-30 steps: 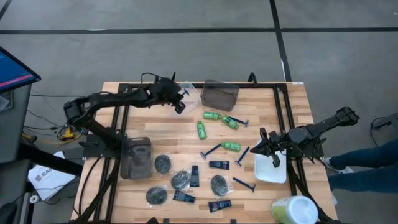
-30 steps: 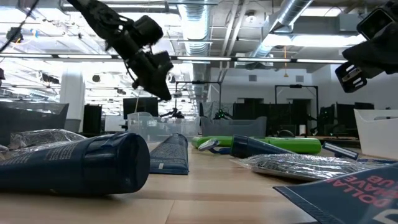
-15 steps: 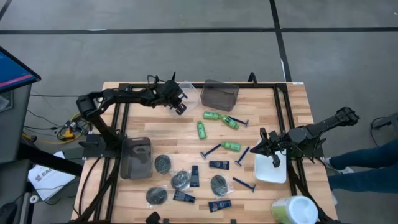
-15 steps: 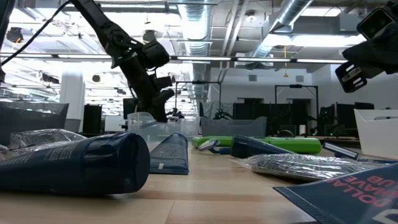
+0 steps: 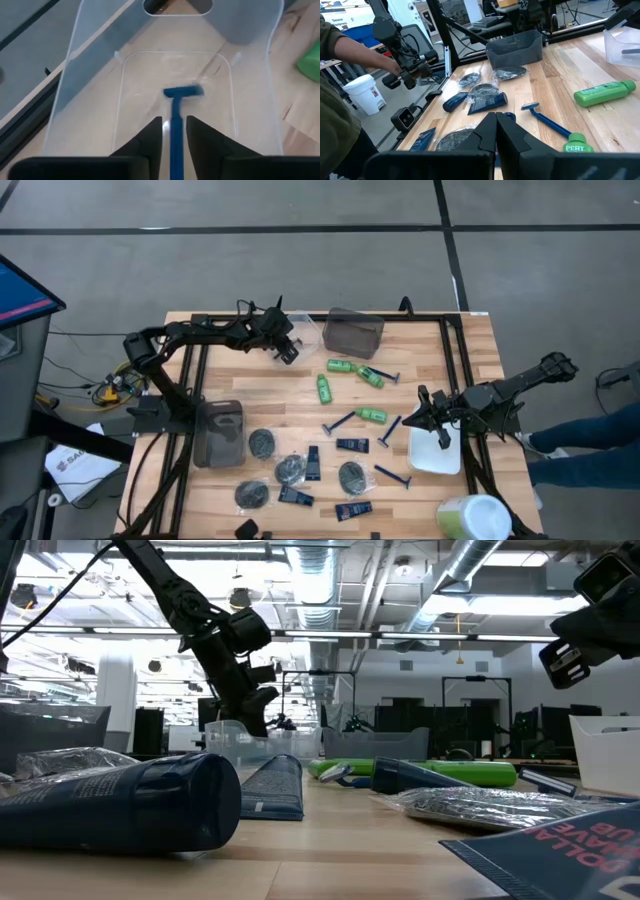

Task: Pick & Place Travel size toiletries
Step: Put the blue razor into the white transparent bin

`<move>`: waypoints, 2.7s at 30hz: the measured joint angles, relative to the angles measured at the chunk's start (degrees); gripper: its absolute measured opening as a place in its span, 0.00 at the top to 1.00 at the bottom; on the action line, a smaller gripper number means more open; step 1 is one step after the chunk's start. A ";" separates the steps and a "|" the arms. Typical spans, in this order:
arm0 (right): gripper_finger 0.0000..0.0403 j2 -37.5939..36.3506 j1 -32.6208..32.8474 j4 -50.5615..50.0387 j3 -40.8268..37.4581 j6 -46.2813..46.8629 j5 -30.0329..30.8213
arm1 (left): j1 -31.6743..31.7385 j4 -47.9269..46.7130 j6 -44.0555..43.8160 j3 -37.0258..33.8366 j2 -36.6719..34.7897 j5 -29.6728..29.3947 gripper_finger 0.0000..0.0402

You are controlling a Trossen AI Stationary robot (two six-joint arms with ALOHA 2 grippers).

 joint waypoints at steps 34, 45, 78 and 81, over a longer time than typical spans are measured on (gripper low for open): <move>1.00 0.01 0.02 0.00 0.00 -0.04 0.00 | -35.47 0.50 -8.13 2.24 -23.84 -8.42 0.47; 1.00 0.02 0.02 0.00 -0.01 -0.04 -0.02 | -37.27 0.22 -9.61 14.27 -2.82 -9.96 0.47; 1.00 0.00 0.02 -0.01 0.00 0.00 -0.05 | -41.70 5.19 -17.43 18.26 23.71 -10.99 0.48; 1.00 0.00 0.02 0.00 -0.01 0.00 -0.07 | -41.72 5.46 -17.38 18.33 24.23 -10.78 0.48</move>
